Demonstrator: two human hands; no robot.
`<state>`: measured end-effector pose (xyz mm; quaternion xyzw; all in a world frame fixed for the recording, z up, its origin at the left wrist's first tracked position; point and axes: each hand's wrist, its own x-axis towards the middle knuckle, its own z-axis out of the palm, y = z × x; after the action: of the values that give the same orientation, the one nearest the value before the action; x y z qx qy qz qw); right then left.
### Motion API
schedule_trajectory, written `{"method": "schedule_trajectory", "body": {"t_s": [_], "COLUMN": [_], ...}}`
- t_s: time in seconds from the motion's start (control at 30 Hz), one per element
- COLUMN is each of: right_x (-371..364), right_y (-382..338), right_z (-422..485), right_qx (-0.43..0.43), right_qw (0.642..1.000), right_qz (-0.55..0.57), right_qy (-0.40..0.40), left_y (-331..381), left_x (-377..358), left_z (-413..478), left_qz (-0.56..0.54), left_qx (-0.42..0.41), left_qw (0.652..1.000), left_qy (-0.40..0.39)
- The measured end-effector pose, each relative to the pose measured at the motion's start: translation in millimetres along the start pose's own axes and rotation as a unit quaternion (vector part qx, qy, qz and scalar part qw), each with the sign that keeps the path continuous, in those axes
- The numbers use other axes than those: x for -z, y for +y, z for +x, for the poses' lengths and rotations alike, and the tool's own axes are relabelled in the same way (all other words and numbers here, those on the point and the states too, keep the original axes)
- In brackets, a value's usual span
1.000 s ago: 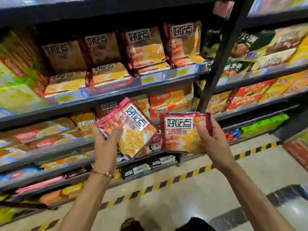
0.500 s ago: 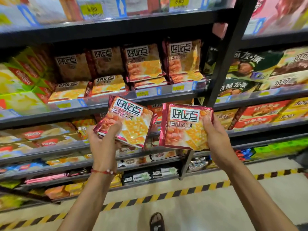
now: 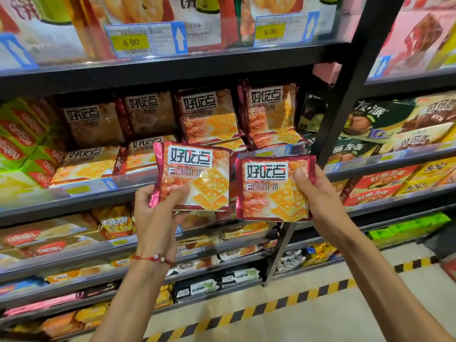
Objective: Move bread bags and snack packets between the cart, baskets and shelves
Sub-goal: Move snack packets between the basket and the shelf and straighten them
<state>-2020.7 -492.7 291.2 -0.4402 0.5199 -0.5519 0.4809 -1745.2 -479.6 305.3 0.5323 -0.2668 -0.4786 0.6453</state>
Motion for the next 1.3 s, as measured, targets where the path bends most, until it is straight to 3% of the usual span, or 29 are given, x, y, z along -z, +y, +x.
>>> {"method": "schedule_trajectory", "body": {"t_s": [0.23,0.43,0.67,0.8,1.03,1.17,1.3], "right_x": [-19,-22,-27,-21,-12,-14,-16], "right_y": [8,8,-6,-15,-14,-12,-11], "right_z": [8,10,22,29,41,47,53], "right_qx": [-0.002,0.004,0.036,0.057,0.074,0.08,0.083], "right_qw": [0.999,0.999,0.999,0.997,0.995,0.995,0.996], "right_qz": [0.032,0.029,-0.007,-0.002,0.008,0.008,0.013], "right_qy": [0.011,0.031,0.03,0.057,0.068,0.055,0.042], "left_y": [3,0,10,13,8,-2,-11], "left_x": [9,5,-14,-34,-81,-89,-84], "left_z": [27,43,43,50,74,83,85], "left_qz": [-0.022,-0.025,0.015,0.048,0.119,0.247,0.355], "left_qx": [0.061,0.098,0.049,-0.014,-0.181,-0.23,-0.269], "left_qw": [0.992,0.985,0.982,0.987,0.976,0.941,0.895], "left_qy": [-0.109,-0.141,-0.181,-0.154,-0.021,0.028,0.012]}}
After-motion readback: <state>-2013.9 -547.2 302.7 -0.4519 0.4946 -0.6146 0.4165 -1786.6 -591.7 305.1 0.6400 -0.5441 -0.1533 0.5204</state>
